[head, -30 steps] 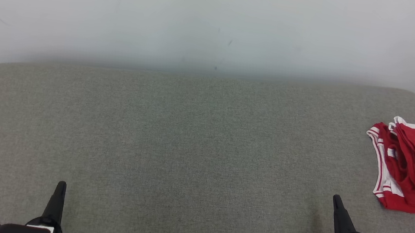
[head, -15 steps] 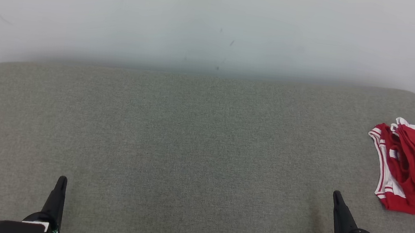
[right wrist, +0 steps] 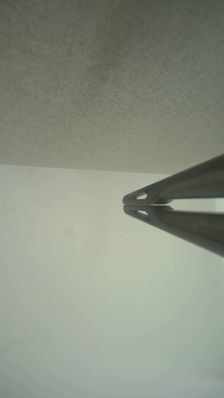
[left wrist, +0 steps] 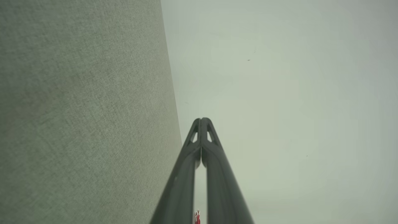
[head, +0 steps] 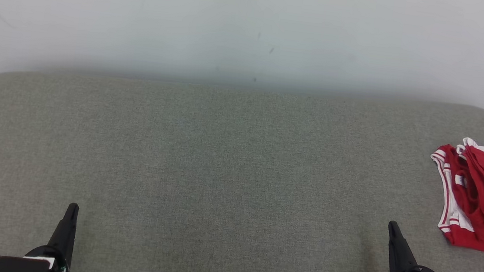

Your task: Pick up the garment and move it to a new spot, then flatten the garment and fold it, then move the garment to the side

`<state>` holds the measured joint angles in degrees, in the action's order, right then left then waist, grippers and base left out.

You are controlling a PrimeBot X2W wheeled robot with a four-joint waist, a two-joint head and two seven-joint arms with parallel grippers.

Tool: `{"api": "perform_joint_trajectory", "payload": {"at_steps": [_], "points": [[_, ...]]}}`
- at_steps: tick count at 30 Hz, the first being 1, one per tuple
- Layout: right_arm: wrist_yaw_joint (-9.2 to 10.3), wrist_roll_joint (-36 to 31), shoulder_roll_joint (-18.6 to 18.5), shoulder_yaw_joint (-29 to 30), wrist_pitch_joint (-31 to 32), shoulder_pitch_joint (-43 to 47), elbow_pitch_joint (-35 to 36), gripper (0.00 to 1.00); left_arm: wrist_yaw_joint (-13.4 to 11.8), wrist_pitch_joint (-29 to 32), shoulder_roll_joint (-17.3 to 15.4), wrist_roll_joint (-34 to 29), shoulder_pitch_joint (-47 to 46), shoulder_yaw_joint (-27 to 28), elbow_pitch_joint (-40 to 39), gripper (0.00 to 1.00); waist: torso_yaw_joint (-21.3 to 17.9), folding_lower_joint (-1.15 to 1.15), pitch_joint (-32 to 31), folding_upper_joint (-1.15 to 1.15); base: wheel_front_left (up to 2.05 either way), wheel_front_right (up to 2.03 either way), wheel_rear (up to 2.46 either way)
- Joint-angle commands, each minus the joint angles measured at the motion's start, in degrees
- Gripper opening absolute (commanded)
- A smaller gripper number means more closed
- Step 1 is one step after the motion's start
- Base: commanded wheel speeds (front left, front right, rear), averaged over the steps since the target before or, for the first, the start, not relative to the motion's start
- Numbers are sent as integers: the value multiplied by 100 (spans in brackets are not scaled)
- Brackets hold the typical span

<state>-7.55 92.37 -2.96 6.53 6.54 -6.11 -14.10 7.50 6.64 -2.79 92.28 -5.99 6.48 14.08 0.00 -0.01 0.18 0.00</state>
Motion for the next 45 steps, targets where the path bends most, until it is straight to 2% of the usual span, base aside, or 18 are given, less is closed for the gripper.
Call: {"api": "perform_joint_trajectory", "payload": {"at_steps": [1, 45], "points": [[12, 8, 15, 6, 18, -29, 14, 0, 8, 2, -17, 25, -57, 15, 2, 0, 0, 1, 0, 0, 0, 0, 0], [12, 9, 15, 4, 18, -28, 14, 0, 8, 1, -17, 26, -54, 15, 0, 0, 0, 1, 0, 0, 0, 0, 0]]}}
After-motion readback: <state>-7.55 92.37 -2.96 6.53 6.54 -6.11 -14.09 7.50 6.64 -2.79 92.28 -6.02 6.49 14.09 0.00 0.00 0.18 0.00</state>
